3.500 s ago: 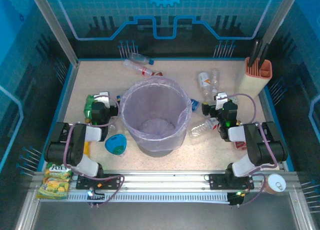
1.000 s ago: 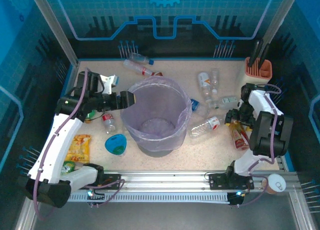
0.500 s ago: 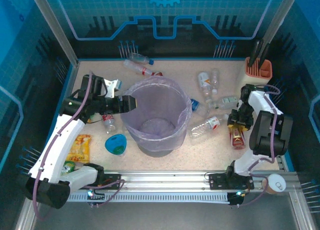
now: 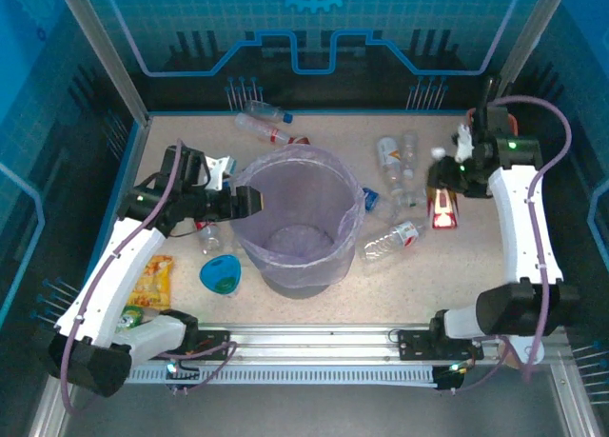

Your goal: Put the plastic bottles in the bin

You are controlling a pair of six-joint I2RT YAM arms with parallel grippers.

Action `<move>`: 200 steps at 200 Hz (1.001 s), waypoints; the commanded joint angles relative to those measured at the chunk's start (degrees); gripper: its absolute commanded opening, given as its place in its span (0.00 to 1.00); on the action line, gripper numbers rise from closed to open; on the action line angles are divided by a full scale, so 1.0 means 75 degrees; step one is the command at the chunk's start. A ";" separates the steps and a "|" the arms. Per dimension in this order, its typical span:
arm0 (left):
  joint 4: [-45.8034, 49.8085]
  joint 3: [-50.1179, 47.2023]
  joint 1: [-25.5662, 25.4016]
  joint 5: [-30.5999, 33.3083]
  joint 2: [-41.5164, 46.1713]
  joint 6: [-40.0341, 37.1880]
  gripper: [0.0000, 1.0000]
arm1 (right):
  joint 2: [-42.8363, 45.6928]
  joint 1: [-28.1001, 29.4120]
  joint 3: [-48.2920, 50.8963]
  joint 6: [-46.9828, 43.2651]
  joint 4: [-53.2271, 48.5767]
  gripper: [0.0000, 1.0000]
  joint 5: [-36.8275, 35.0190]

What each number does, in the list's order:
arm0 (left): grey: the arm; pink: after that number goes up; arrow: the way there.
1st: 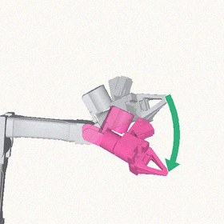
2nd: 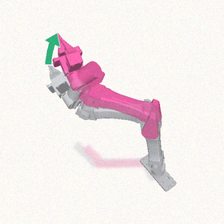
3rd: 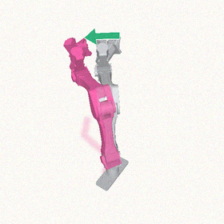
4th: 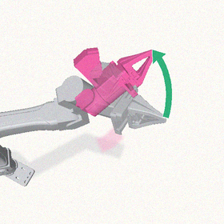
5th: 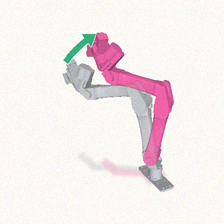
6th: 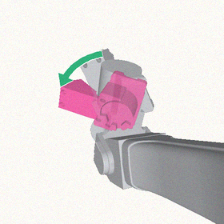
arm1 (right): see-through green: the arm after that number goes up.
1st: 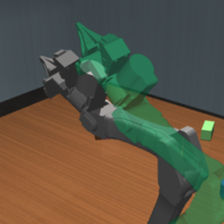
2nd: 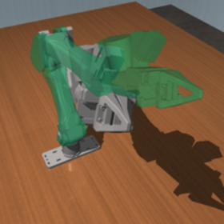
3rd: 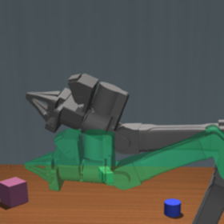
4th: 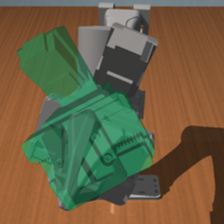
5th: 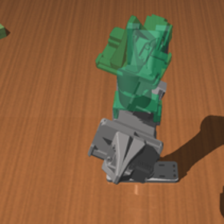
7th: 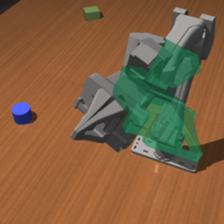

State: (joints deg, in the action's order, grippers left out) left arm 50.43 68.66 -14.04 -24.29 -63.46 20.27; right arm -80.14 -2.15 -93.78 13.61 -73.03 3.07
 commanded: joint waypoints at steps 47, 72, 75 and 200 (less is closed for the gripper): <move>-0.0209 -0.0234 -0.0280 0.0437 -0.0058 0.0265 0.59 | -0.1392 0.3824 -0.5133 0.0946 -0.1202 0.46 -0.1191; -0.0356 -0.0209 -0.0383 0.0725 -0.0086 0.0446 0.56 | -0.2395 0.4988 -0.6180 0.0880 -0.1135 0.45 -0.0789; -0.0391 -0.0206 -0.0387 0.0750 -0.0092 0.0474 0.56 | -0.2510 0.5129 -0.6269 0.0865 -0.1132 0.45 -0.0728; -0.0784 -0.0160 -0.0588 0.1674 -0.0305 0.1149 0.38 | -0.3460 0.7117 -0.2765 0.1347 0.0139 0.49 -0.0771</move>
State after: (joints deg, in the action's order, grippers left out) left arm 45.87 67.37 -17.52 -14.09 -65.39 27.09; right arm -108.38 50.52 -121.30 22.09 -77.23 -2.61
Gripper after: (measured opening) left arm 0.388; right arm 0.499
